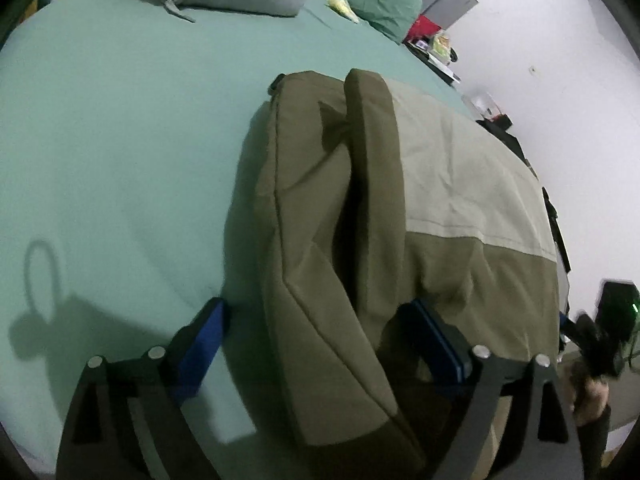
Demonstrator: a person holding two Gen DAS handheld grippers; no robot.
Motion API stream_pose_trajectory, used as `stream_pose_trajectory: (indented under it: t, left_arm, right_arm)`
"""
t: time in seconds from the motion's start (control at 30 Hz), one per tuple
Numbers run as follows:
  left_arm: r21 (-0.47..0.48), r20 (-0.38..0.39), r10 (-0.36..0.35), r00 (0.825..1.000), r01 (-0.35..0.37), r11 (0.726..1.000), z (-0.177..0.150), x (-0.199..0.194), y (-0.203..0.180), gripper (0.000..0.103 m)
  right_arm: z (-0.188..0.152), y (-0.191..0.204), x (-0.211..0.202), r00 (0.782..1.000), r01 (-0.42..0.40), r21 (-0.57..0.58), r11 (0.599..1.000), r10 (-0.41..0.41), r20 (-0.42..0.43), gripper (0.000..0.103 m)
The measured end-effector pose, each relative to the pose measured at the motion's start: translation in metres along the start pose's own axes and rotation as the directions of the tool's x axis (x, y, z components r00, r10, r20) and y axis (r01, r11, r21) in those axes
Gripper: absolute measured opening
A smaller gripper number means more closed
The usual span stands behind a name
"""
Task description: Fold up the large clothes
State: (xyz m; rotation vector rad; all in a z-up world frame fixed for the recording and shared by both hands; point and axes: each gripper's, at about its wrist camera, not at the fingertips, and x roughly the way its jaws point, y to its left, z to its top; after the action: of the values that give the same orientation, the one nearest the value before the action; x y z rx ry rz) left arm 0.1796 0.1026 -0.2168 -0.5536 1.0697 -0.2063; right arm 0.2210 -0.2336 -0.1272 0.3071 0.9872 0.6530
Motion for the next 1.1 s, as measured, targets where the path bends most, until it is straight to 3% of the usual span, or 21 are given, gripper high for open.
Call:
stream_pose_trajectory:
  t: [0.13, 0.2, 0.27, 0.3, 0.5, 0.67, 0.73, 0.8, 0.87, 0.93, 1.1]
  left_arm:
    - [-0.006, -0.014, -0.04, 0.999, 0.04, 0.999, 0.006, 0.005, -0.002, 0.1]
    - [-0.003, -0.023, -0.107, 0.994, 0.107, 0.994, 0.009, 0.007, -0.005, 0.1]
    - [-0.019, -0.071, -0.263, 0.962, 0.262, 0.965, 0.011, 0.012, -0.01, 0.1]
    - [-0.011, -0.085, -0.29, 0.953, 0.29, 0.957, 0.012, 0.014, -0.013, 0.1]
    - [0.135, -0.179, -0.176, 0.968, 0.202, 0.97, 0.008, 0.035, -0.04, 0.1]
    - [0.208, -0.177, -0.08, 0.981, 0.117, 0.971, 0.004, 0.044, -0.052, 0.099]
    - [0.22, -0.17, -0.065, 0.983, 0.102, 0.97, 0.004, 0.043, -0.058, 0.084]
    - [0.202, -0.174, -0.112, 0.978, 0.146, 0.968, 0.005, 0.043, -0.06, 0.045]
    - [0.26, -0.17, -0.113, 0.979, 0.156, 0.953, 0.002, 0.041, -0.075, 0.029]
    - [0.331, -0.142, -0.061, 0.988, 0.105, 0.938, -0.002, 0.033, -0.091, 0.026]
    - [0.338, -0.065, -0.101, 0.993, 0.117, 0.934, 0.001, -0.002, -0.097, 0.023]
  right_arm:
    - [0.01, -0.016, 0.05, 0.999, -0.003, 0.02, 1.0, 0.004, -0.053, 0.097]
    - [0.008, -0.026, 0.068, 0.998, -0.019, 0.041, 0.999, 0.021, -0.052, 0.1]
    - [0.003, -0.031, 0.086, 0.998, -0.015, 0.027, 1.0, 0.016, -0.057, 0.1]
    - [0.001, -0.035, 0.094, 0.997, -0.028, 0.037, 0.999, 0.03, -0.066, 0.1]
    - [0.001, -0.017, 0.104, 0.998, 0.037, -0.037, 0.999, -0.039, -0.056, 0.102]
    - [-0.001, -0.025, 0.107, 0.997, -0.068, 0.014, 0.998, 0.069, -0.04, 0.1]
    - [-0.009, -0.026, 0.104, 0.997, -0.072, 0.025, 0.997, 0.072, -0.03, 0.091]
    - [-0.011, -0.022, 0.098, 0.997, -0.081, 0.021, 0.996, 0.081, -0.008, 0.069]
    - [-0.012, -0.013, 0.088, 0.99, -0.139, 0.007, 0.99, 0.139, 0.016, 0.036]
    - [-0.013, 0.01, 0.076, 0.991, -0.118, -0.06, 0.991, 0.121, 0.052, 0.034]
    - [-0.008, 0.063, 0.053, 0.991, -0.05, -0.194, 0.98, 0.072, 0.109, 0.033]
